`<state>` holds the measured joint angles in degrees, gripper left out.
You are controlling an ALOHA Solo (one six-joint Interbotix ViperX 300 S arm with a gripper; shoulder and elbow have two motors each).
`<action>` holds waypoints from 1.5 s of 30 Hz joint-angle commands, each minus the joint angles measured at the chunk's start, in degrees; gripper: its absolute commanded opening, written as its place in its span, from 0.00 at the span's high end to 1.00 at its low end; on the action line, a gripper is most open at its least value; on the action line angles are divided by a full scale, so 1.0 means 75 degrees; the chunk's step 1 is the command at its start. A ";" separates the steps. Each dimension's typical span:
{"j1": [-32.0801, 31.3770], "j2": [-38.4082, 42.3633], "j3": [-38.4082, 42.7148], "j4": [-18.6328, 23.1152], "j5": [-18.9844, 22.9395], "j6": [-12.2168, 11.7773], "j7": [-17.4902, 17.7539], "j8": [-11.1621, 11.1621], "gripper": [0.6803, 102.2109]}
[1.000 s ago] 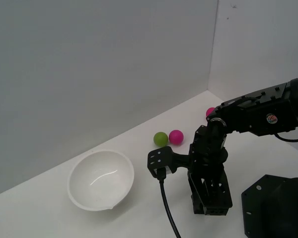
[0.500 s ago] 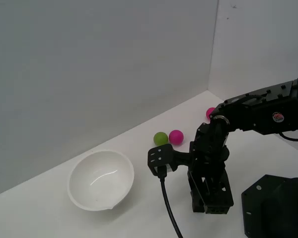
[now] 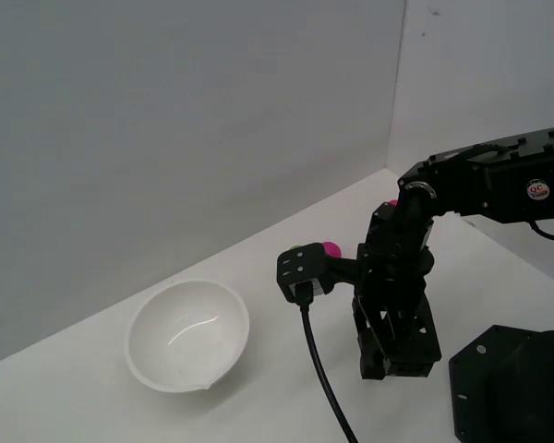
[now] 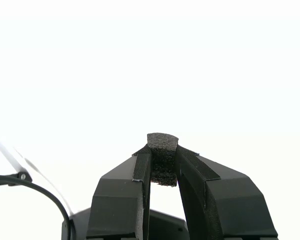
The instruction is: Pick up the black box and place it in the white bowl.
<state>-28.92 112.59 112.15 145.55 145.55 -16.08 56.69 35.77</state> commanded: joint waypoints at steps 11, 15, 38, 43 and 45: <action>0.0305 0.0750 0.0797 -0.0621 -0.0645 0.0141 0.0562 0.0035 0.98; 0.0434 0.0891 0.0949 -0.0762 -0.0785 0.0141 0.0574 0.0023 0.98; 0.1043 0.1523 0.1570 -0.1605 -0.1652 0.0082 0.0340 -0.0094 0.98; 0.1031 0.1371 0.1406 -0.1664 -0.1711 -0.0117 0.0059 -0.0117 0.98; 0.0984 0.1301 0.1348 -0.1676 -0.1711 -0.0246 -0.0117 -0.0117 0.98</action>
<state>-21.01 121.99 121.64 133.95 134.03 -16.00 56.34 34.19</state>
